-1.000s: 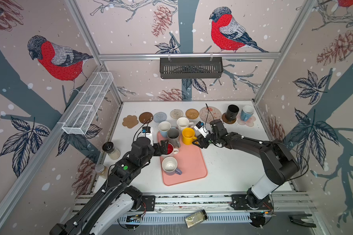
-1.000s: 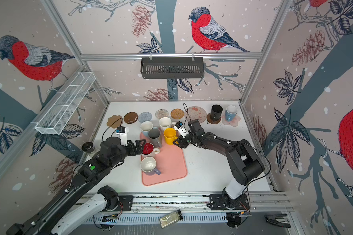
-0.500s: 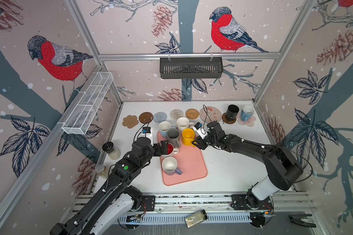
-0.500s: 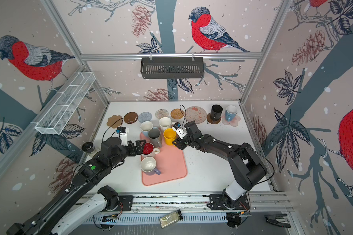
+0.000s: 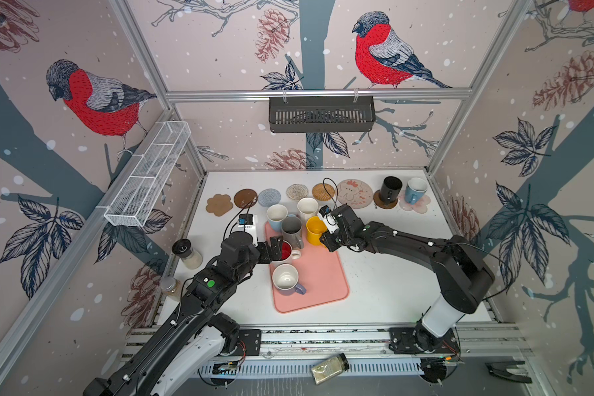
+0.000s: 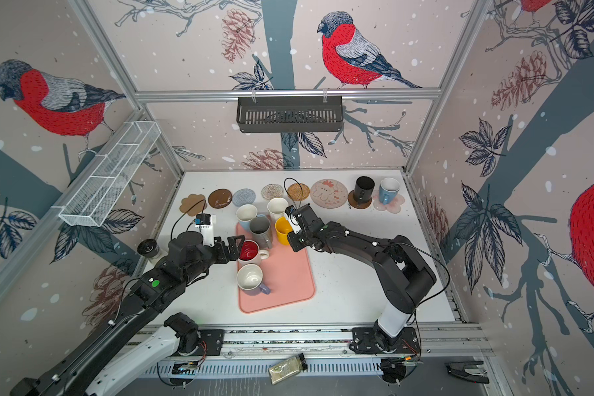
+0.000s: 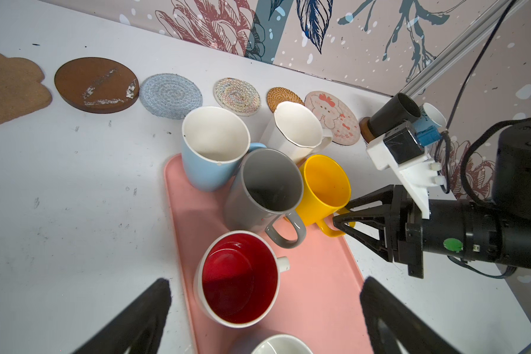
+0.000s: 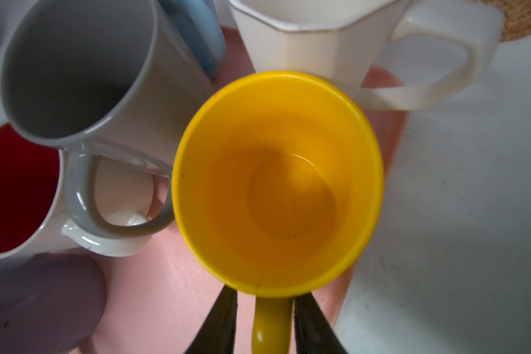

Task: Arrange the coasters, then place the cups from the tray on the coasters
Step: 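Lower the right gripper onto the yellow mug rim and close it, then carry the yellow mug to the pink bunny coaster with the right gripper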

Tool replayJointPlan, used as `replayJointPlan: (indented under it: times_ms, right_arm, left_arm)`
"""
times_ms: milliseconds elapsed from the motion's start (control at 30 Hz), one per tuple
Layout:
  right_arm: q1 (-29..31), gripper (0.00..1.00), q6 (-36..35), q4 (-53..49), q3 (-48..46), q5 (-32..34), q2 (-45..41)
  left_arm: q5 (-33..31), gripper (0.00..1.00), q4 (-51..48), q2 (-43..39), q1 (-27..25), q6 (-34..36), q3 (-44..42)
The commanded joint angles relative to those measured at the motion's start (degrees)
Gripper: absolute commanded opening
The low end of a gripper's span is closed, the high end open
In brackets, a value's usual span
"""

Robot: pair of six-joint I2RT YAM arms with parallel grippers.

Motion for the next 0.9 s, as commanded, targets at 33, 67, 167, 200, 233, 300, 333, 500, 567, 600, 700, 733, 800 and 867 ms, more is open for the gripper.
replayJointPlan:
  times_ms: [33, 67, 167, 200, 233, 300, 333, 500, 567, 600, 700, 733, 800, 867]
  right_arm:
    - [0.29, 0.32, 3.16, -3.1, 0.54, 2.11, 0.52]
    - [0.29, 0.31, 3.36, -3.48, 0.8, 2.2, 0.83]
    - [0.38, 0.27, 3.8, -5.16, 2.57, 2.63, 1.97]
    - [0.44, 0.26, 3.76, -5.73, 3.19, 2.82, 2.28]
    - [0.62, 0.25, 3.69, -6.06, 3.59, 3.03, 2.47]
    - [0.81, 0.22, 3.72, -6.56, 4.08, 3.42, 2.52]
    - [0.91, 0.2, 3.79, -6.7, 4.24, 3.59, 2.48]
    - [1.34, 0.1, 3.72, -7.75, 4.67, 3.95, 1.87]
    - [1.5, 0.06, 3.76, -8.31, 4.97, 4.55, 1.34]
    - [1.61, 0.05, 3.88, -8.5, 5.03, 4.66, 1.02]
    - [1.87, 0.04, 4.22, -8.89, 4.73, 5.13, -1.43]
    - [1.86, 0.04, 4.39, -9.17, 4.56, 5.42, -2.72]
    - [1.87, 0.04, 4.76, -10.01, 4.25, 6.1, -4.99]
    - [1.6, 0.04, 5.4, -11.64, 4.03, 7.05, -7.42]
  left_arm:
    - [0.36, 0.97, 0.89, -0.07, 0.03, 0.6, 0.04]
    - [0.27, 0.97, 0.79, -0.12, 0.08, 0.67, 0.08]
    - [0.03, 0.97, 0.9, -0.29, 0.03, 0.54, -0.05]
    - [0.09, 0.97, 0.88, -0.23, 0.02, 0.58, -0.06]
    - [0.1, 0.97, 0.87, -0.21, -0.03, 0.53, -0.07]
    - [0.18, 0.97, 0.91, -0.17, 0.06, 0.58, -0.06]
    - [0.12, 0.97, 0.91, -0.2, 0.1, 0.58, 0.09]
    - [-0.16, 0.97, 0.83, -0.39, 0.13, 0.55, 0.04]
    - [-0.28, 0.97, 0.91, -0.38, 0.06, 0.61, 0.05]
    - [-0.34, 0.97, 0.86, -0.39, 0.1, 0.59, 0.08]
    - [-1.05, 0.97, 0.67, -0.17, 0.05, 0.75, 0.24]
    - [-1.14, 0.97, 0.6, 0.14, 0.0, 1.03, 0.3]
    - [-0.47, 0.97, 0.7, 0.96, -0.12, 1.25, 0.68]
    - [0.78, 0.97, 0.54, 2.93, -0.33, 1.37, 1.64]
